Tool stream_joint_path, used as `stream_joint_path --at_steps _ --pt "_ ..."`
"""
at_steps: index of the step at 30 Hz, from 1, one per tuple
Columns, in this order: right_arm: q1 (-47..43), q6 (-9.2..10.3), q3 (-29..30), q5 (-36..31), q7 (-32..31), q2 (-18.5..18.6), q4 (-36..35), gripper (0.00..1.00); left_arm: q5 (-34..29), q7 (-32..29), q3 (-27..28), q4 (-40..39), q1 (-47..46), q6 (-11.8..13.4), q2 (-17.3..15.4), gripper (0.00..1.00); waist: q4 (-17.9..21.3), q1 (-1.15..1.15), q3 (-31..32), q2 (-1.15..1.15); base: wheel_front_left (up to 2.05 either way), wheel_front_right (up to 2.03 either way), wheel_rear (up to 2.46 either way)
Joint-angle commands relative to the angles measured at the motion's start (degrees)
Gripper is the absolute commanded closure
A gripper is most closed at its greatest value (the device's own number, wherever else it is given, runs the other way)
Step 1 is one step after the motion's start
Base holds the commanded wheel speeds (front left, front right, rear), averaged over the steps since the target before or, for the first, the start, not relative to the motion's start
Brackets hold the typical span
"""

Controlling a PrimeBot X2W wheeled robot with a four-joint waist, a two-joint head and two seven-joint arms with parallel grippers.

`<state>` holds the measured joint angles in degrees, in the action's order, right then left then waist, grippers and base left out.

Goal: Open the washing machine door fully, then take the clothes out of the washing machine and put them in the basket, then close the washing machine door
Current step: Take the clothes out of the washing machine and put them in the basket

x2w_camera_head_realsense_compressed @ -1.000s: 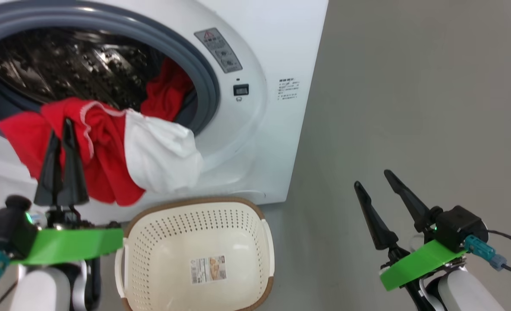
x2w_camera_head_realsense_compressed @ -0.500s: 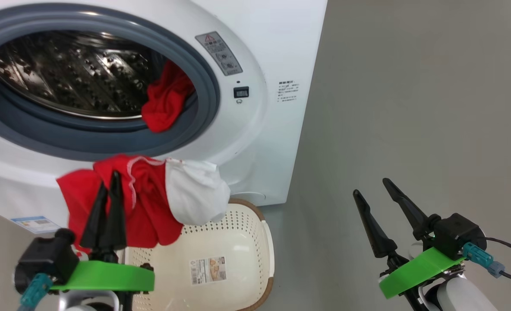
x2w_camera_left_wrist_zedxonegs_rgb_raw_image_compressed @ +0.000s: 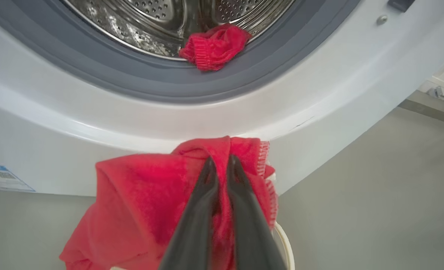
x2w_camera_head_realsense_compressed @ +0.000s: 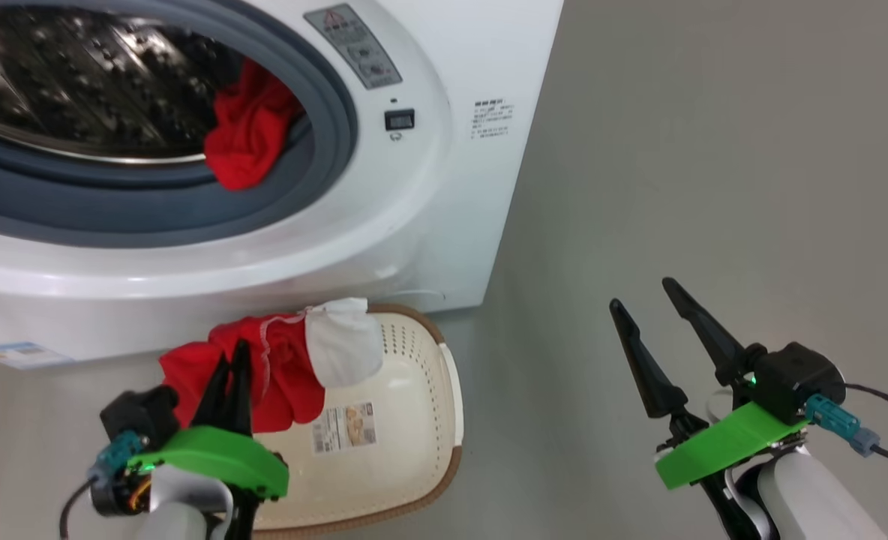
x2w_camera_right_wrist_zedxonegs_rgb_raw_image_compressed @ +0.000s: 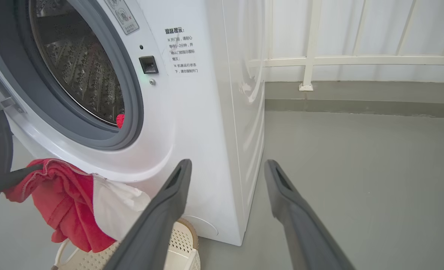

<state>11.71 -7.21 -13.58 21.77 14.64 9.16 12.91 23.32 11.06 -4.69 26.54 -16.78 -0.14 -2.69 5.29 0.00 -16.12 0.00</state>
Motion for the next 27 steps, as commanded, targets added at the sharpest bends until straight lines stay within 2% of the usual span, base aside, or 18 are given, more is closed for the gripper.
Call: stream_joint_path --at_steps 1,6,15,22,27 --pt "1.28 -0.28 -1.17 0.59 0.36 0.57 -1.57 0.00 1.43 0.80 1.48 0.78 -2.31 -0.69 -0.42 1.00 0.88 0.00 -2.88 0.00 0.00 0.00 0.00" --pt "3.10 -0.28 -1.51 0.73 0.36 0.52 -1.92 0.00 3.91 1.83 0.63 11.18 -7.63 -2.27 -0.29 1.00 1.79 0.00 -6.54 0.00 0.00 0.00 0.00" --pt "5.76 -0.28 -2.35 1.01 0.36 -0.09 -2.11 0.00 4.14 3.12 -1.68 27.91 -16.34 -4.03 -0.23 1.00 3.10 0.00 -11.70 0.00 0.00 0.00 0.00" --pt "7.12 -0.28 -2.72 1.33 0.36 -0.35 -2.04 0.00 5.09 2.45 -2.55 38.40 -20.99 -4.87 -0.21 1.00 4.22 0.00 -14.33 0.00 0.00 0.00 0.00" --pt "7.96 -0.28 -3.02 1.40 0.36 -0.66 -2.15 0.00 6.25 2.02 -2.85 43.10 -23.03 -5.22 -0.20 1.00 4.98 0.00 -15.80 0.00 0.00 0.00 0.00"
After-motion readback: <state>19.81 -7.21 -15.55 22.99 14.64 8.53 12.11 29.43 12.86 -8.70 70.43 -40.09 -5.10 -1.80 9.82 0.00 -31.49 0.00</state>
